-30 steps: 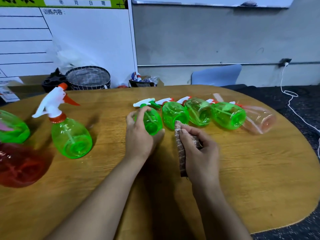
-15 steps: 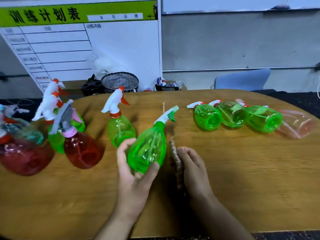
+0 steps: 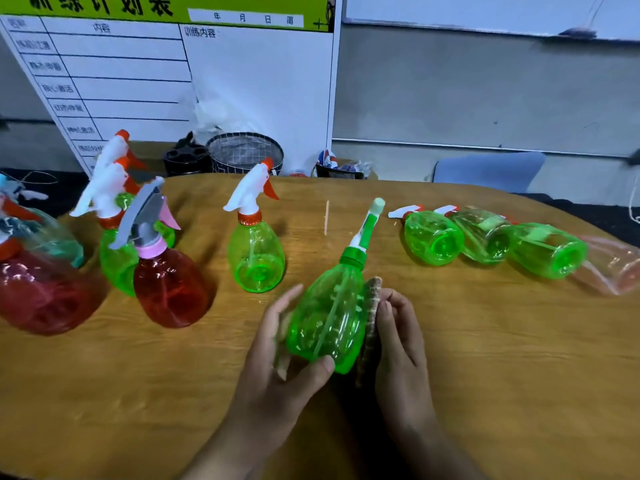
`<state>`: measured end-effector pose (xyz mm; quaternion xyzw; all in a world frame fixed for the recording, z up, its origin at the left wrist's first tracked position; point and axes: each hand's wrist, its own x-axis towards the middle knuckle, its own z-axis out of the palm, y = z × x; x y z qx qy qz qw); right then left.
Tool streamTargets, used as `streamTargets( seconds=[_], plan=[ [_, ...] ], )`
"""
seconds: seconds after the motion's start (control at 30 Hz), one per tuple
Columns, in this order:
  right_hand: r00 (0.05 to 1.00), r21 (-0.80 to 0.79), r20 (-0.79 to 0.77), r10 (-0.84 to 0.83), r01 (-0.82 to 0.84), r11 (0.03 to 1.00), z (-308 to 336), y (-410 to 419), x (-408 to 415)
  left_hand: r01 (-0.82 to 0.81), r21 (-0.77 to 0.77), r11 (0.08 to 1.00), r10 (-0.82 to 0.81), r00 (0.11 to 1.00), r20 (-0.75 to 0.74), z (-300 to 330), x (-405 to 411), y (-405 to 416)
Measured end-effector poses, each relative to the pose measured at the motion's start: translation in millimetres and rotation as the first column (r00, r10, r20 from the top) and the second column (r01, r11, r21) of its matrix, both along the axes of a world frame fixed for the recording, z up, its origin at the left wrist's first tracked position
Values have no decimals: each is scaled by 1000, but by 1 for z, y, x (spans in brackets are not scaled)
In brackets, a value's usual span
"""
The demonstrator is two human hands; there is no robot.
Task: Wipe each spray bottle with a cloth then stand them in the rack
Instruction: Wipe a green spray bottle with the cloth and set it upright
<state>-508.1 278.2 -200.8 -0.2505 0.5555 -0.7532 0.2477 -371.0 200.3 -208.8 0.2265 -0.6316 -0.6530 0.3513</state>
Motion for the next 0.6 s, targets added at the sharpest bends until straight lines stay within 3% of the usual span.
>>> streamTargets(
  seconds=[0.1, 0.23, 0.37, 0.5, 0.6],
  plan=[
    [996, -30, -84, -28, 26, 999, -3, -1, -1, 21, 19, 1000, -22, 1000, 18, 2, -2, 5],
    [966, -10, -258, -25, 23, 1000, 2, -2, 0, -84, 29, 996, 83, 996, 19, 3, -6, 12],
    [914, -42, -397, -89, 78, 996, 18, -3, -12, -44, 15, 999, 44, 999, 12, 0, -3, 10],
    [759, 63, -649, -57, 129, 990, 25, -2, -21, 12, -81, 997, -11, 1000, 9, -7, -1, 11],
    [647, 180, -761, 48, 140, 974, 21, 0, -17, 24, -44, 999, -25, 999, -23, -8, -2, 11]
  ],
)
